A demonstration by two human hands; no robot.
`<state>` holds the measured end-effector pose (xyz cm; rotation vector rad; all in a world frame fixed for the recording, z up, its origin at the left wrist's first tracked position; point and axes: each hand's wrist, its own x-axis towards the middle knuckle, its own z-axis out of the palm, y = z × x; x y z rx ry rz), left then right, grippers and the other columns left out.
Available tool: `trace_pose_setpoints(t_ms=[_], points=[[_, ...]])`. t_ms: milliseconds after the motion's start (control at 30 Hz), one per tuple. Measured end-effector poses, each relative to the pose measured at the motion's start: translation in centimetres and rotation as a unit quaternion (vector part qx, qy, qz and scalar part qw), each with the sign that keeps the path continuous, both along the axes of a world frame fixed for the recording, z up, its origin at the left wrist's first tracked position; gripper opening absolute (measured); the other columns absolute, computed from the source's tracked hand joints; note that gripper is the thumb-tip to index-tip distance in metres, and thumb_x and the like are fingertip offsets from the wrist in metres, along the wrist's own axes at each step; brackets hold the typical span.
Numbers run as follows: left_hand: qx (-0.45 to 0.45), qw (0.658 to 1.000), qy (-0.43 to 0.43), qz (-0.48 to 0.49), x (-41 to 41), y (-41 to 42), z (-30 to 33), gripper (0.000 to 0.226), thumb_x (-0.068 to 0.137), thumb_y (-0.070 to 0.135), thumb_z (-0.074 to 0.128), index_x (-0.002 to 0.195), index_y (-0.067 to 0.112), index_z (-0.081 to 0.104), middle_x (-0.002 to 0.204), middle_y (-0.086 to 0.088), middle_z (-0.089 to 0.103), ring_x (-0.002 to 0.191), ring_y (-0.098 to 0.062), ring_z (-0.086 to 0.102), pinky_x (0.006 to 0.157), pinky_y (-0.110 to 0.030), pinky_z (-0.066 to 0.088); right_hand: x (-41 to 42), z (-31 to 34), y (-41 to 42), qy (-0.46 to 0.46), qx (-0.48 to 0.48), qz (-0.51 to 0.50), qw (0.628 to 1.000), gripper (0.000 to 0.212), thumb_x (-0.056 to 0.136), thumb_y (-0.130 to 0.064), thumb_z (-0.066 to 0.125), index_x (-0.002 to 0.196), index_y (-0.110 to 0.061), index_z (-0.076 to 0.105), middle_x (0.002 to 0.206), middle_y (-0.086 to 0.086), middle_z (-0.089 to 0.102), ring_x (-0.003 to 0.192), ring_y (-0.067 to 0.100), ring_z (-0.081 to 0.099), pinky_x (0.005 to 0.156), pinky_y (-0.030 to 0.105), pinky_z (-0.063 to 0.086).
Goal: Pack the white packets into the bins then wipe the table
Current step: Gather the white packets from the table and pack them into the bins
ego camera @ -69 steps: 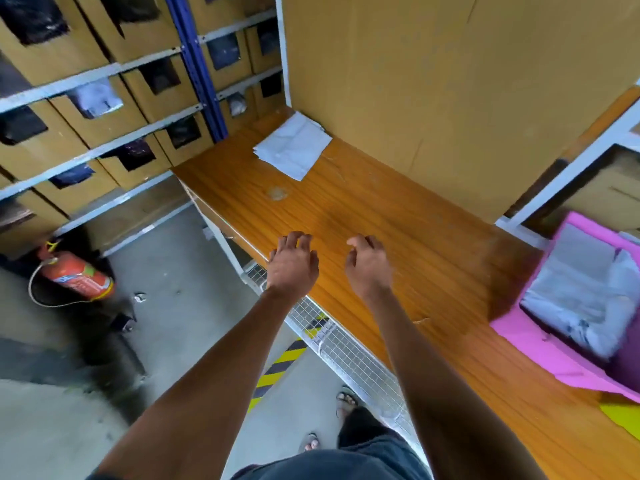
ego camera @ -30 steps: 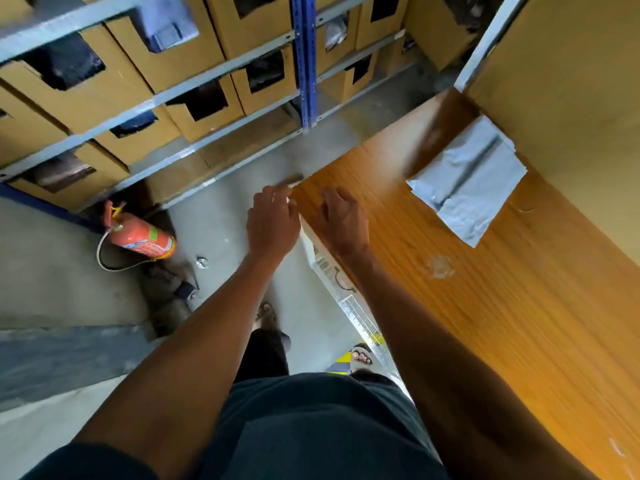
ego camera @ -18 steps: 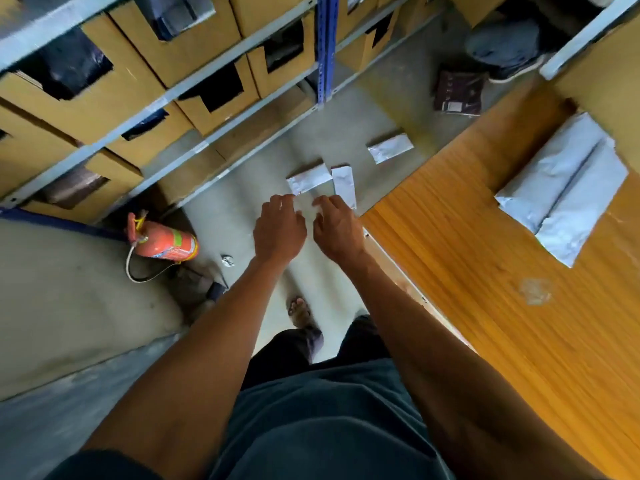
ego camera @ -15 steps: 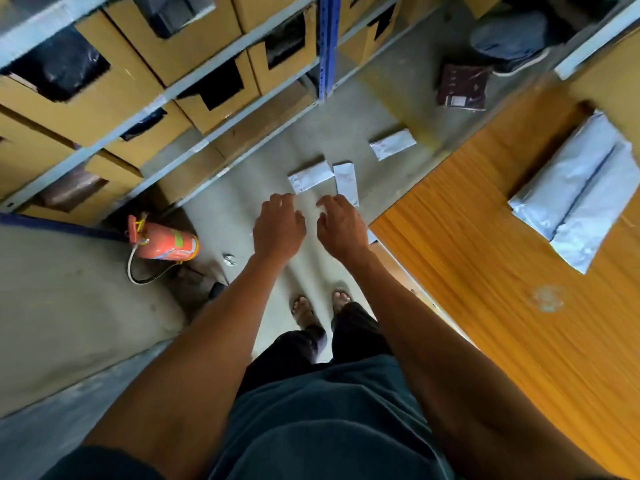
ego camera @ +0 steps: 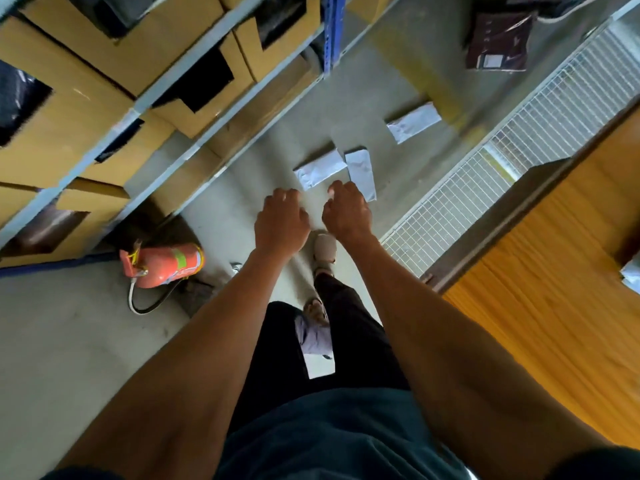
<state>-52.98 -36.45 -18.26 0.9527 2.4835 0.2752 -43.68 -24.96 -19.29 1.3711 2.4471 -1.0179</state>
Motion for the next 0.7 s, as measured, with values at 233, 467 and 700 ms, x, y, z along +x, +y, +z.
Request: trace_pose_setpoints(t_ms=[233, 467, 700], points=[[-0.005, 0.999, -0.028, -0.034, -4.5, 3.3, -9.3, 0.034, 0.098, 0.023, 0.052, 0.128, 0.01, 0.061, 0.125, -0.018, 0.062, 0.114, -0.039, 0.059, 0.09, -0.049, 0.055, -3.5, -9.0, 3.8, -0.038, -0.022, -0.065, 0.997, 0.032, 0.098, -0.013, 0.054, 0.129, -0.014, 0.061, 0.128, 0.012, 0.058, 0.118, 0.035, 0.062, 0.091, 0.041, 0.05], [-0.04, 0.995, -0.047, -0.083, -7.6, 6.8, -21.1, 0.034, 0.098, 0.02, 0.059, 0.13, 0.009, 0.06, 0.123, -0.018, 0.06, 0.113, -0.038, 0.057, 0.086, -0.05, 0.055, -6.4, -21.5, 6.5, -0.048, -0.033, -0.124, 0.991, 0.027, 0.096, -0.013, 0.056, 0.122, -0.016, 0.063, 0.125, 0.012, 0.06, 0.115, 0.036, 0.062, 0.085, 0.039, 0.05], [-0.041, 0.986, -0.025, -0.157, -11.4, 9.6, -38.8, 0.041, 0.095, 0.02, 0.059, 0.133, 0.004, 0.059, 0.121, -0.021, 0.061, 0.106, -0.043, 0.06, 0.08, -0.052, 0.055, -7.9, -38.2, 9.0, -0.052, -0.023, -0.141, 0.988, 0.032, 0.097, -0.016, 0.057, 0.129, -0.016, 0.06, 0.133, 0.013, 0.056, 0.122, 0.035, 0.056, 0.094, 0.047, 0.052]])
